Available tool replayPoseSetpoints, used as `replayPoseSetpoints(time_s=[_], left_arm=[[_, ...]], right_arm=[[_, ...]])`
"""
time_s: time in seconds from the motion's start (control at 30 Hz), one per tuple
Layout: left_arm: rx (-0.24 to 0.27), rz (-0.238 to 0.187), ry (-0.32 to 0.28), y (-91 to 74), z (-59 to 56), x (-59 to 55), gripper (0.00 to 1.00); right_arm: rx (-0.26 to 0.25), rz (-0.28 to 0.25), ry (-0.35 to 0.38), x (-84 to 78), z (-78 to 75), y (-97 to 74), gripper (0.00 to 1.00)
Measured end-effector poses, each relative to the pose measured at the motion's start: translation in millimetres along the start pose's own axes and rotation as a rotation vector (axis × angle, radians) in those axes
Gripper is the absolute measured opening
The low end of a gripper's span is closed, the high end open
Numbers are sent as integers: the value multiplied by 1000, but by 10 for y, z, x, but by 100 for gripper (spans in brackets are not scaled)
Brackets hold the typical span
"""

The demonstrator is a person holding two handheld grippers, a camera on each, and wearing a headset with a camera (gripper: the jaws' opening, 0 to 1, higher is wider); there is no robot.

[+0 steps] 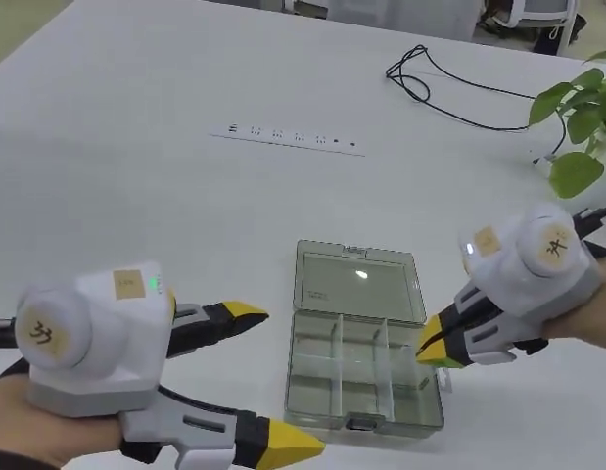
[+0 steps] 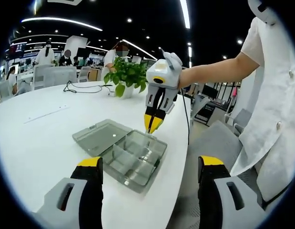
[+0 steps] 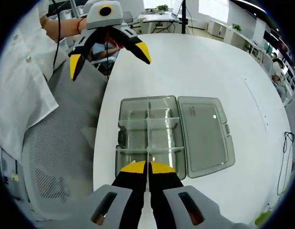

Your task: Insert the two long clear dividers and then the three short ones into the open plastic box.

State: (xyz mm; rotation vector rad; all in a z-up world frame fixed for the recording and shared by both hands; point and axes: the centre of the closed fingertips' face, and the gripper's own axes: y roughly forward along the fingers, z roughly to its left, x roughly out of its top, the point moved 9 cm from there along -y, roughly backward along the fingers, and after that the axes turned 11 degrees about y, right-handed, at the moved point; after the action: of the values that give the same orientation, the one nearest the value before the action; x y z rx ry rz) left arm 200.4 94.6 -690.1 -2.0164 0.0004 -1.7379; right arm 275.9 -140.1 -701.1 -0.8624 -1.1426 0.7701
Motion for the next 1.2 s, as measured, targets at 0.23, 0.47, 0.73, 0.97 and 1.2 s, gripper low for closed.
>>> replayPoseSetpoints(time_s=[0.23,0.47,0.73,0.97,1.2], left_arm=[[-4,-1,-1,7,-3,-2,82],[-3,-2,1,10,-4,4,82],[-4,0,-1,5,-11,-6,82],[-5,3,-1,7,-8,-8,81],[-8,3,-1,9,-13,-10,80]], right_arm=[[-2,-25,-6,-23,-21,9,3],[-13,-28,-37,-45,-7,63,3],[-20,-16,-58,-67,-21,141,3],[-20,-15,-61,-107,-27,230,3],[-31,5,-81,-126,-32,313,3]])
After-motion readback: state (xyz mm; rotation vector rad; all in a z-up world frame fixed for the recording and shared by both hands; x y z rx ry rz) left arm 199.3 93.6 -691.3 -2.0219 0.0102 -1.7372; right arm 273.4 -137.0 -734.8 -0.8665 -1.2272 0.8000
